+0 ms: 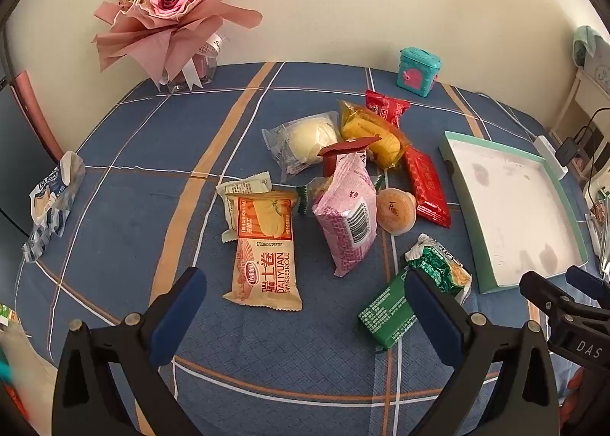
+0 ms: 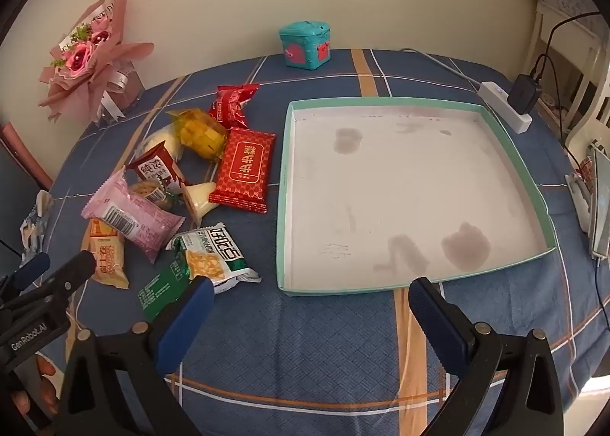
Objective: Organize snacks
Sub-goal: 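Move both grippers toward the snack pile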
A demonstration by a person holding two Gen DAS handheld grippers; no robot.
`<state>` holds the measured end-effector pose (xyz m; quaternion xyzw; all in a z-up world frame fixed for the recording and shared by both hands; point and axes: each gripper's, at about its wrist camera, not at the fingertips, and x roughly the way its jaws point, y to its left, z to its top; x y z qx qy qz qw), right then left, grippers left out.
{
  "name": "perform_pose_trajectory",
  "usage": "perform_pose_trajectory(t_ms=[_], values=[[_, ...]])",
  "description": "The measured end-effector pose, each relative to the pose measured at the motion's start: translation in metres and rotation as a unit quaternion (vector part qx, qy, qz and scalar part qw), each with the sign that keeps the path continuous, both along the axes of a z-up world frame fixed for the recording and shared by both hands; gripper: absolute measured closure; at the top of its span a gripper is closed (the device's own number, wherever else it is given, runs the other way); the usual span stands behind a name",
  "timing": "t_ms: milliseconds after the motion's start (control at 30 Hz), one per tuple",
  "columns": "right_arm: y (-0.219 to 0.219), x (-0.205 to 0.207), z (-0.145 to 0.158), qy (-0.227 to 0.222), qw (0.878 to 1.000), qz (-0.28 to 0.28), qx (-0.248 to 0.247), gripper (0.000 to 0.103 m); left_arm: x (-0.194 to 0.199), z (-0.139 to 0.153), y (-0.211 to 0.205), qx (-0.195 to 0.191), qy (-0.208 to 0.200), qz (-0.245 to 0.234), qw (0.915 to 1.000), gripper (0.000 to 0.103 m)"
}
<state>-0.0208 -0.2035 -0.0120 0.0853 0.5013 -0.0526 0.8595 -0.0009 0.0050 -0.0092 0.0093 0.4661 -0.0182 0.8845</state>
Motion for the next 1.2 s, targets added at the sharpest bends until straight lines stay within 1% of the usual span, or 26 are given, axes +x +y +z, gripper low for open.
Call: perform_pose_trajectory(t_ms=[367,667,733,1000,1200], values=[[0.0015,-0.0030,0.0013,0.001,1.000,0.001,-0.004,0.000,-0.0014,-0.0008,0.0001,0.001,0.002,0.001,1.0000,0.000],[-0.0007,0.0003,-0.0005,0.001,1.000,-0.007,0.008,0.000,-0.0011,-0.0023,0.0018,0.002,0.007,0.007,0.9999,0.000],[0.0000,0.0001,-0.0005,-0.006,1.000,-0.006,0.000,0.000,-0.0006,-0.0026,0.0022,0.002,0.008,0.008,0.9999,0.000],[-0.0001,0.0011,-0.0006,0.000,1.000,-0.010,0.016,0.000,-0.0008,-0.0012,-0.0013,0.003,0.003,0.001,1.0000,0.000],[-0.0004,0.0007,-0.0008,-0.014,1.000,-0.013,0.014,0.000,0.0000,-0.0028,0.0012,0.000,0.007,0.006,1.0000,0.000]])
